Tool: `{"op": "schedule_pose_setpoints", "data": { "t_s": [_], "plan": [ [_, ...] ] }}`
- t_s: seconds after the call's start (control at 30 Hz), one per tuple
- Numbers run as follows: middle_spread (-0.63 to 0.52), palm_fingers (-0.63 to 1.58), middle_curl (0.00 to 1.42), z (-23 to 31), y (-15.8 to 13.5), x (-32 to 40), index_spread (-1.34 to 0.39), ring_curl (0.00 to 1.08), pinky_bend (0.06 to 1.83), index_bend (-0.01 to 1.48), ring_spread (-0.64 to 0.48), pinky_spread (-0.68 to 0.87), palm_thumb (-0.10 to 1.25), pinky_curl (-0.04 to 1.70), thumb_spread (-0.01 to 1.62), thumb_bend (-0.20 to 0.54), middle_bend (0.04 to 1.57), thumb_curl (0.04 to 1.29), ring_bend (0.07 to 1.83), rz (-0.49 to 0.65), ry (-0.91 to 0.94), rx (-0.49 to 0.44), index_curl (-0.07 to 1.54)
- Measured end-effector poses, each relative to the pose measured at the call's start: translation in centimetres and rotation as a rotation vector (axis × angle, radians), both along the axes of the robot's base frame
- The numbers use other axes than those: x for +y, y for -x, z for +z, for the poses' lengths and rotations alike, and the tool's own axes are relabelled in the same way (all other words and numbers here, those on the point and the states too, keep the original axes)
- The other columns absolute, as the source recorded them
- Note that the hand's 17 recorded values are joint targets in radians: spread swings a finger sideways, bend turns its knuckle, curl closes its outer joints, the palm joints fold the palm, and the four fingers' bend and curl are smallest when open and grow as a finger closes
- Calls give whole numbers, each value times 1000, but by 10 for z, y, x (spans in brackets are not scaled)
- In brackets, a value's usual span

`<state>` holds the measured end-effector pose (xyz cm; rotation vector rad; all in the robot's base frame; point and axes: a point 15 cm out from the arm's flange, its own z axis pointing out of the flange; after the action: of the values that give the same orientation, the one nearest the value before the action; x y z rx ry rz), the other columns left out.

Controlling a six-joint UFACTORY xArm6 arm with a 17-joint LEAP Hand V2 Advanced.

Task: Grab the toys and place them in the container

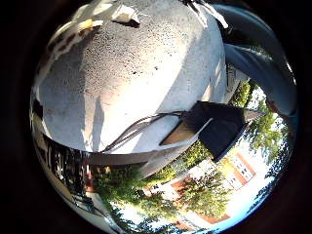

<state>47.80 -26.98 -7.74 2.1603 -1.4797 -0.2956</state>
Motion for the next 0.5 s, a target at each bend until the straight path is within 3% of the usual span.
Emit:
{"op": "schedule_pose_setpoints", "data": {
  "t_s": [0.07,0.1,0.2,0.27,0.3,0.4,0.5],
  "plan": [
    [3,319,325,0,0,1,-250,303,526,245,230,437,798,226,1088,-28,204,464,387,5,0,1,338],
    [-23,533,345,-1,0,-1,-256,318,534,255,216,434,800,212,1089,-27,248,462,461,6,-1,2,341],
    [-59,747,395,-1,3,-5,-290,367,538,180,165,399,807,206,1089,-25,370,460,635,-1,-9,1,331],
    [-96,808,493,2,2,-16,-345,483,521,80,129,372,824,212,1084,-23,580,460,907,-20,-9,-24,297],
    [-114,819,539,5,3,-23,-378,536,535,105,109,367,834,219,1079,-22,659,462,1019,-30,-7,-37,290],
    [-160,905,633,21,-3,-36,-464,622,666,180,54,364,852,246,1072,-22,792,466,1173,-42,-2,-77,279],
    [-199,1097,734,28,-4,-30,-577,680,998,240,-3,356,925,347,1062,3,918,490,1218,-62,-44,-95,285]
  ]
}}
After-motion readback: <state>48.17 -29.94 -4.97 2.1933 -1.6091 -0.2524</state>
